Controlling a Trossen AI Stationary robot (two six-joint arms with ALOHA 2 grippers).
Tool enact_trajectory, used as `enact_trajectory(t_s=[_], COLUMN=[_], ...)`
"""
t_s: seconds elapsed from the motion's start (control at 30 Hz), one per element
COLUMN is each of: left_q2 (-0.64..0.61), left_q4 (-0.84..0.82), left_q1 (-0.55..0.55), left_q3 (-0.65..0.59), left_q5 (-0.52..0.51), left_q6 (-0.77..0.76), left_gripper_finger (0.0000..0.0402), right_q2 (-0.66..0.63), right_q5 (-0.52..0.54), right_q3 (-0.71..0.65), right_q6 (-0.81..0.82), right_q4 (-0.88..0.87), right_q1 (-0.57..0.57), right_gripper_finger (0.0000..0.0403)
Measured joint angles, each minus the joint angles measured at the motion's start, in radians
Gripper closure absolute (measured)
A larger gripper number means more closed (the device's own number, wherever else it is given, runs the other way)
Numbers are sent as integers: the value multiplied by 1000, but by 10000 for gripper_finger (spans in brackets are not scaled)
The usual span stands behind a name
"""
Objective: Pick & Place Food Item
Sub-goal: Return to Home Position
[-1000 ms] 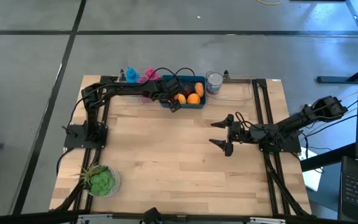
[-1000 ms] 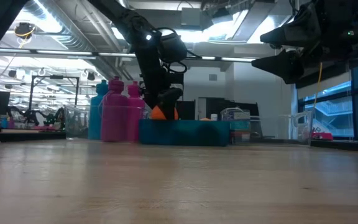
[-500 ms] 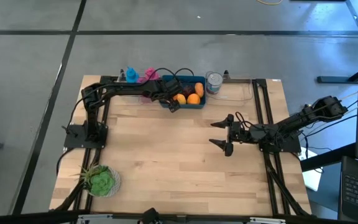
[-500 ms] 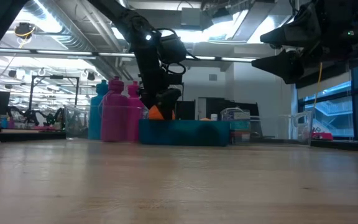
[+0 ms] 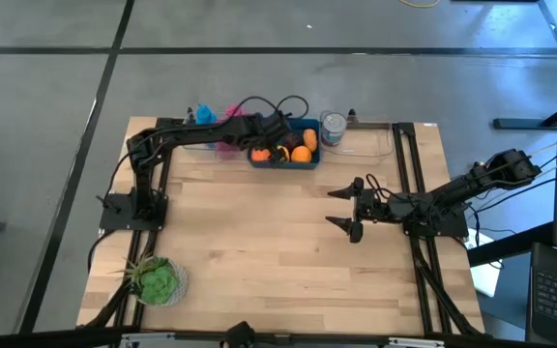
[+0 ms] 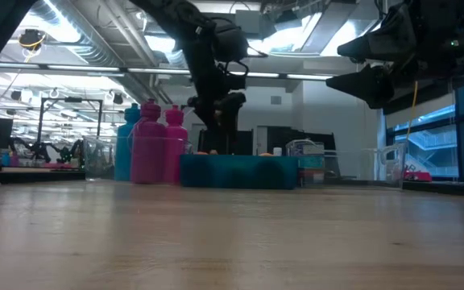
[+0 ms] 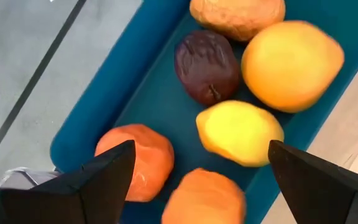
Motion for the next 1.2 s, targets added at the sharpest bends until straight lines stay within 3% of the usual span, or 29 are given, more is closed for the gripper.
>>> enact_trajectory(t_s=[0.17, 0.43, 0.7, 0.87, 1.07, 1.2], left_q2=[0, -38, -129, -212, -365, -502], left_q4=[1, 69, 103, 106, 105, 123], left_q1=[0, -32, -173, -265, -342, -392], left_q3=[7, 7, 7, -5, -58, -124], left_q5=[5, 129, 154, 154, 127, 87], left_q6=[-3, -2, 47, 50, 32, 12], left_gripper_finger=[44, 56, 155, 237, 312, 349], right_q2=[0, 0, 0, -9, -76, -161], right_q5=[-3, 42, 42, 42, 42, 43], right_q3=[0, 1, 1, 1, 37, 120], right_q6=[-4, -11, -33, -109, -191, -247], right_q4=[-1, 12, 20, 75, 58, -148], right_q1=[0, -15, -50, -55, -55, -55], right_gripper_finger=[21, 21, 41, 102, 212, 306])
